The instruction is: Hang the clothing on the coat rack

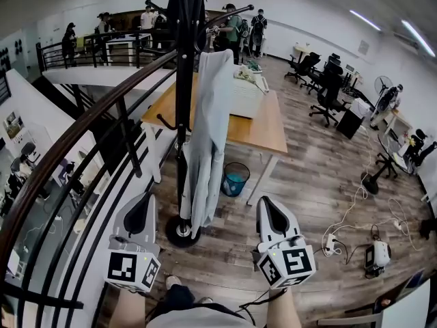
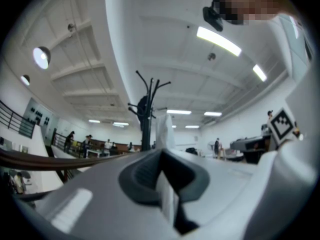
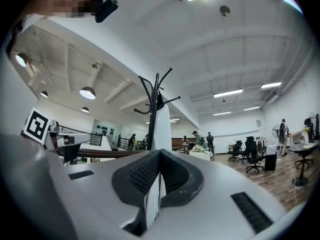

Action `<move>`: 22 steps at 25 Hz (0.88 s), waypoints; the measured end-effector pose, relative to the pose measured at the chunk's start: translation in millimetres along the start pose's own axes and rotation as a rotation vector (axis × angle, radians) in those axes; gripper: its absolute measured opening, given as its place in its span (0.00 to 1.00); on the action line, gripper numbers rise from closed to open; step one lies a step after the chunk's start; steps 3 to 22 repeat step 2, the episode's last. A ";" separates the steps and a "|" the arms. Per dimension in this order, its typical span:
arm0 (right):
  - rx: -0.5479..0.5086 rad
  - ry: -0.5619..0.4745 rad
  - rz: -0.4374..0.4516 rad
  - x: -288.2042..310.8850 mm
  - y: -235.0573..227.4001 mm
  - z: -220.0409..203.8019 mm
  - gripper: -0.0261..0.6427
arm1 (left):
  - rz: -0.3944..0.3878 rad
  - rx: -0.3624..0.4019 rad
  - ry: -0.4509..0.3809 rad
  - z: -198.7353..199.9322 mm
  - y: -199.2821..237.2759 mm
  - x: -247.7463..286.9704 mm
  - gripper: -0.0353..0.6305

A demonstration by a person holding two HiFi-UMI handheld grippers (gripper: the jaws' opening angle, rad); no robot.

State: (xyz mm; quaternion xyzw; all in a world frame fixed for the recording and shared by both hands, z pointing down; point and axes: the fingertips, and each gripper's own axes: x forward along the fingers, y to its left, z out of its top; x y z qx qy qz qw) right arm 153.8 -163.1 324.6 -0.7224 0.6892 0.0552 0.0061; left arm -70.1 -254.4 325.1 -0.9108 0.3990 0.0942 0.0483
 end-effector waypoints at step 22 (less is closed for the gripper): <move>0.000 -0.002 -0.001 1.0 -0.3 -0.3 0.04 | 0.002 0.000 0.000 -0.7 0.8 0.5 0.07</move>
